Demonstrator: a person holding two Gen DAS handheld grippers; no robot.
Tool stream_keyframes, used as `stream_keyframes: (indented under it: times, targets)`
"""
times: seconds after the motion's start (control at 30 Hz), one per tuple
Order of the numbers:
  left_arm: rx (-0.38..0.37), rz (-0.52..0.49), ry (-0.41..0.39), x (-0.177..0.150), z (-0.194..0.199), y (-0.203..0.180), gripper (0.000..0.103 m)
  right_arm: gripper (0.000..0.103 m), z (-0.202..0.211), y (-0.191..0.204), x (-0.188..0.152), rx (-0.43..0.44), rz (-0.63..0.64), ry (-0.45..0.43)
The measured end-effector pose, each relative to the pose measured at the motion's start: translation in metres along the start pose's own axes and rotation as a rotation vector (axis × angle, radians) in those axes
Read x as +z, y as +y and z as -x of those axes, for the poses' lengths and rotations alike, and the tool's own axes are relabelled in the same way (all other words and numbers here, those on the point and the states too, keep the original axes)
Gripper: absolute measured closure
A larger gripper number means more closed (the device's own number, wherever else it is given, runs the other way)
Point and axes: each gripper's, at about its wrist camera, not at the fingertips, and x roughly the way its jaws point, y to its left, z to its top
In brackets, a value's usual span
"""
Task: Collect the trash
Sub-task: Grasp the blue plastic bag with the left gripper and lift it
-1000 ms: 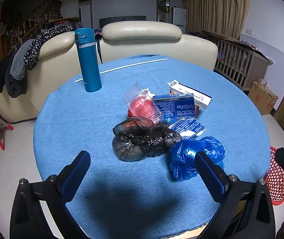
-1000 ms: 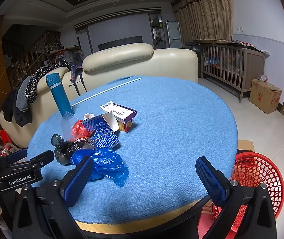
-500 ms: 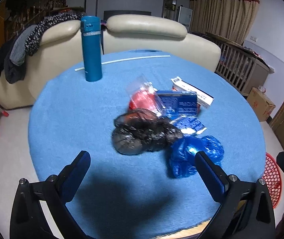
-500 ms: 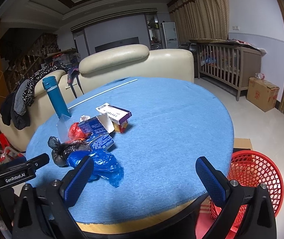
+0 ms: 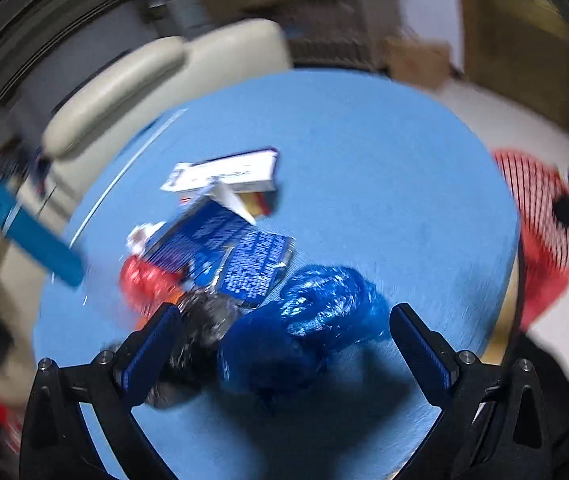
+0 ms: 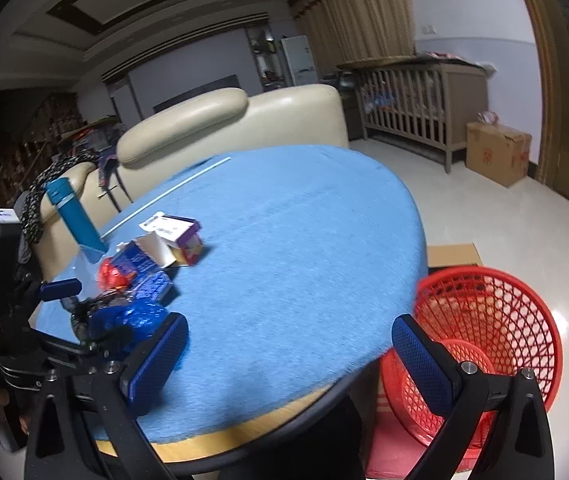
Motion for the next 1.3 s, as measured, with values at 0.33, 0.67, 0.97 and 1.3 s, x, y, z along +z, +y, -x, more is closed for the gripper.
stream_keyframes:
  times: [0.33, 0.67, 0.97, 1.3]
  targets:
    - [-0.033, -0.132, 0.076, -0.001, -0.039, -0.001, 0.057, 0.000, -0.018, -0.019, -0.008, -0.025, -0.037, 0.052]
    - [-0.132, 0.252, -0.187, -0.035, 0.047, 0.066, 0.066, 0.000, -0.037, 0.004, -0.005, -0.009, 0.022, 0.100]
    - [0.073, 0.656, -0.288, -0.100, 0.081, 0.155, 0.066, 0.000, -0.062, 0.101, -0.001, 0.222, 0.225, 0.174]
    - [0.110, 0.841, -0.227, -0.169, 0.066, 0.181, 0.066, 0.000, -0.120, 0.184, 0.003, 0.395, 0.186, 0.340]
